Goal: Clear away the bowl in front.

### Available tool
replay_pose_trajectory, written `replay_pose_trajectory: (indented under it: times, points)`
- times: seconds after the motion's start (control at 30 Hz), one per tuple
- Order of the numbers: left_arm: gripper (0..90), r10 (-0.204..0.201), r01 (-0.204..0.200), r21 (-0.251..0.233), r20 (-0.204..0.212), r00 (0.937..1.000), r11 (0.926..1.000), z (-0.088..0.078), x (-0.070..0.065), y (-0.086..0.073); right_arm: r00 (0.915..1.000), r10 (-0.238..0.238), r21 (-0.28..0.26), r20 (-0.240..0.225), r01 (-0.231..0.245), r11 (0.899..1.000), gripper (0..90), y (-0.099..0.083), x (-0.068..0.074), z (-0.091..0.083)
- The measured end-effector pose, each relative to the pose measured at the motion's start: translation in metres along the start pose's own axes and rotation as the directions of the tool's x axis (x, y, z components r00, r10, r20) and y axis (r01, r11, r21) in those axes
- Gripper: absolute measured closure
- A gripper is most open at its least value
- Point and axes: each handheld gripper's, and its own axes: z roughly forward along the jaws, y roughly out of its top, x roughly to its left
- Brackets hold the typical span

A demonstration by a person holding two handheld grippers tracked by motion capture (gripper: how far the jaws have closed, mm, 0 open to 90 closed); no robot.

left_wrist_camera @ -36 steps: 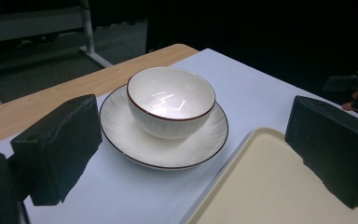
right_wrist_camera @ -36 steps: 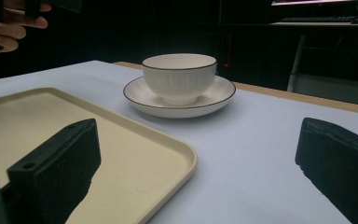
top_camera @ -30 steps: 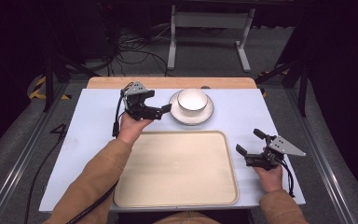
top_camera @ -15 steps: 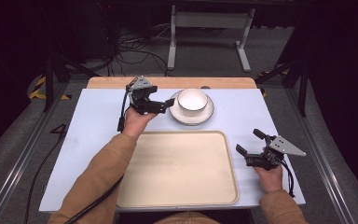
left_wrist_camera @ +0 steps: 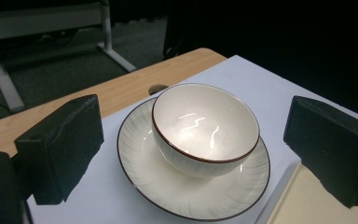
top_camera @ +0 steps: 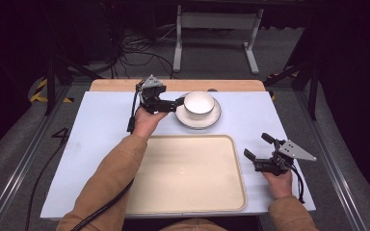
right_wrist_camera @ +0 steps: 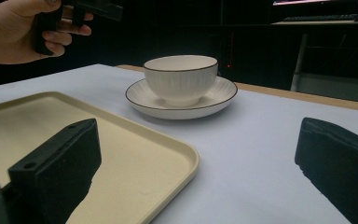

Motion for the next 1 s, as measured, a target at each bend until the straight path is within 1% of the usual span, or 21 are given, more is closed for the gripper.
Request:
replay_pose_trajectory:
  times: [0.03,0.13,0.27,0.3,0.37,0.43,0.47,0.5,0.67,0.73,0.77,0.83,0.97,1.0]
  points:
    - [6.4,-0.019,0.019,0.017,0.005,0.9998,0.9997,0.002,0.0,0.001,1.0,0.0,0.0,0.0,0.0,1.0,0.6,0.0,0.0,0.0]
    - [9.9,-0.055,0.054,0.031,0.009,0.9985,0.998,0.007,0.002,0.002,1.0,0.002,0.0,-0.003,-0.002,1.0,0.6,0.0,0.0,0.0]
    - [11.4,-0.054,0.054,0.055,-0.01,0.9985,0.997,0.015,0.002,0.002,1.0,0.004,0.0,-0.005,-0.004,1.0,0.6,0.0,0.0,0.0]
    - [11.9,-0.069,0.07,0.064,-0.016,0.9975,0.9955,0.017,0.002,0.002,1.0,0.005,0.0,-0.006,-0.005,1.0,0.6,0.0,0.0,0.0]
    - [12.2,-0.075,0.077,0.077,-0.027,0.9968,0.9941,0.021,0.003,0.002,1.0,0.006,0.001,-0.007,-0.006,1.0,0.6,0.0,0.0,0.0]
    - [14.2,-0.084,0.088,0.102,-0.047,0.9953,0.9908,0.025,0.004,0.003,0.9999,0.007,0.001,-0.008,-0.007,1.0,0.6,0.0,0.0,0.0]
    - [15.0,-0.092,0.097,0.106,-0.052,0.9944,0.9896,0.028,0.004,0.002,0.9999,0.009,0.0,-0.008,-0.009,1.0,0.6,0.0,0.0,0.0]
    - [15.6,-0.09,0.095,0.112,-0.053,0.9945,0.9891,0.03,0.005,0.002,0.9999,0.012,-0.002,-0.009,-0.012,1.0,0.7,0.0,0.0,0.0]
    - [16.3,-0.094,0.101,0.124,-0.061,0.9937,0.9871,0.038,0.007,0.001,0.9998,0.016,-0.001,-0.011,-0.016,1.0,0.7,0.0,-0.001,0.0]
    - [16.3,-0.107,0.115,0.13,-0.066,0.992,0.9848,0.042,0.007,0.0,0.9998,0.017,-0.001,-0.011,-0.017,1.0,0.7,0.0,-0.001,0.0]
    - [16.4,-0.107,0.116,0.135,-0.068,0.9919,0.9841,0.045,0.007,0.0,0.9998,0.017,-0.001,-0.011,-0.017,1.0,0.7,0.0,-0.001,0.0]
    - [18.3,-0.109,0.12,0.135,-0.088,0.9902,0.9835,0.048,0.006,-0.001,0.9998,0.017,-0.002,-0.011,-0.017,1.0,0.7,-0.001,-0.001,0.0]
    - [20.6,-0.114,0.127,0.141,-0.092,0.9892,0.9818,0.054,0.007,-0.002,0.9998,0.019,-0.001,-0.009,-0.019,1.0,0.7,-0.001,-0.001,0.0]
    - [20.8,-0.119,0.133,0.147,-0.095,0.9883,0.9802,0.055,0.007,-0.002,0.9998,0.019,-0.001,-0.009,-0.019,1.0,0.8,-0.001,-0.001,0.0]
